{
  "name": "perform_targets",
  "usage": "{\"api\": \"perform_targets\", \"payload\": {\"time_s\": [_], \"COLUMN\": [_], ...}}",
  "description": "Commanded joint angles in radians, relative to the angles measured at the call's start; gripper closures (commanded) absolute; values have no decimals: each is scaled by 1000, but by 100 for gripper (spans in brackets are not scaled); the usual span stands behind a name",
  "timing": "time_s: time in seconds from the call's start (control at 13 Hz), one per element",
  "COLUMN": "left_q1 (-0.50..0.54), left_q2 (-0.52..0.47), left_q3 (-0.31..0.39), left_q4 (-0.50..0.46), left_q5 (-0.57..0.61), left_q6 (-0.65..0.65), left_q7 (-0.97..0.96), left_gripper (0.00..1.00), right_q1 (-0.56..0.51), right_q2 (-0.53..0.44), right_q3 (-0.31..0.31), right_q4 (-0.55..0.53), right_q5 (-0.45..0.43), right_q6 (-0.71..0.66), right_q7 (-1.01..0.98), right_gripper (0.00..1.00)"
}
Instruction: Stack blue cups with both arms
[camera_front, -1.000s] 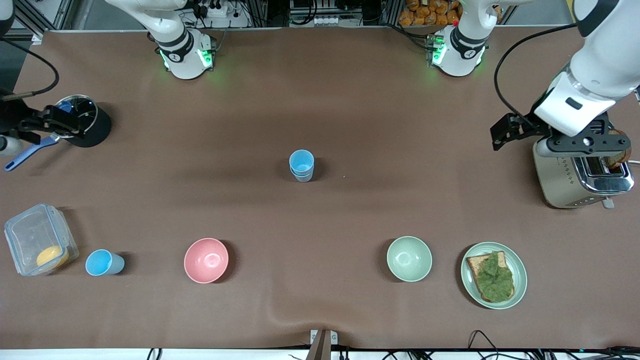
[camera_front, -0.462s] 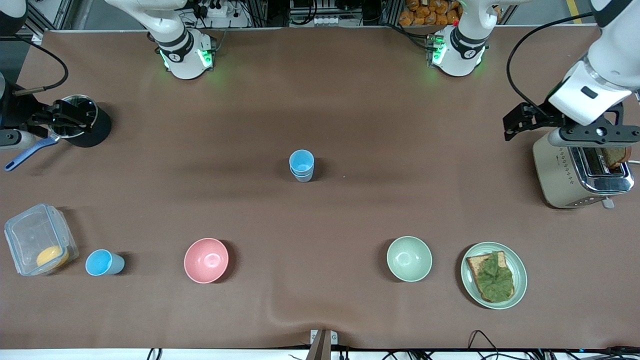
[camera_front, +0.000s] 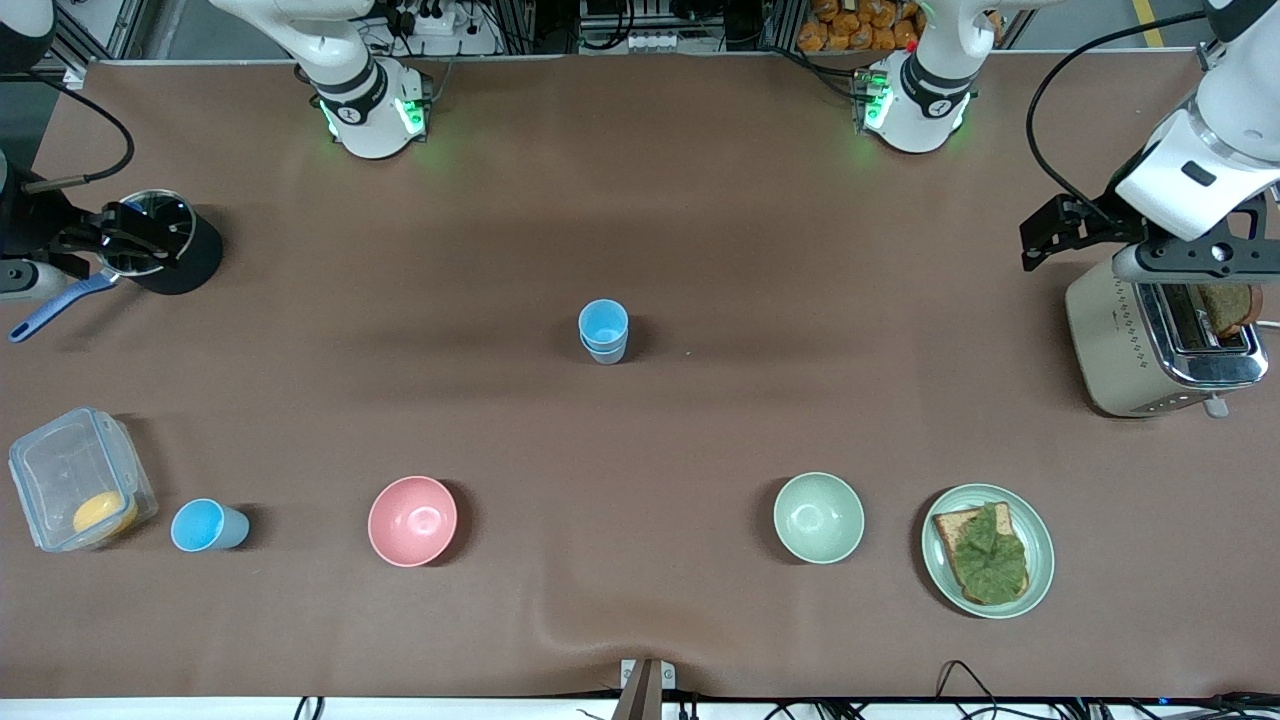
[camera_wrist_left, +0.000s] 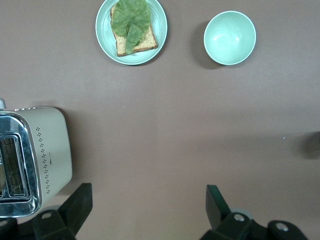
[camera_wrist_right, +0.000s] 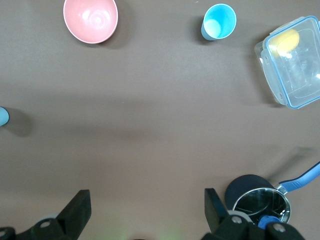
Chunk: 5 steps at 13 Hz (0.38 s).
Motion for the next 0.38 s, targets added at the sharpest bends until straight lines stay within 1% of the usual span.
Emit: {"api": "perform_targets", "payload": {"time_s": [0.0, 0.15, 0.31], "left_q1": [12, 12, 12], "left_q2": [-16, 7, 13], "left_q3": [1, 4, 4], "left_q4": [12, 47, 55], "left_q5": [-15, -7, -5], "left_q6": [-18, -55, -56], "left_q7": [21, 18, 19], "left_gripper": [0, 0, 0], "right_q1": [4, 3, 4], "right_q2": [-26, -26, -17], "right_q3": [3, 3, 3], "right_q4": [-16, -13, 2], "right_q5": [-23, -26, -30], "right_q6": [21, 19, 42], "right_q7": [-15, -13, -16], "right_gripper": [0, 0, 0]}}
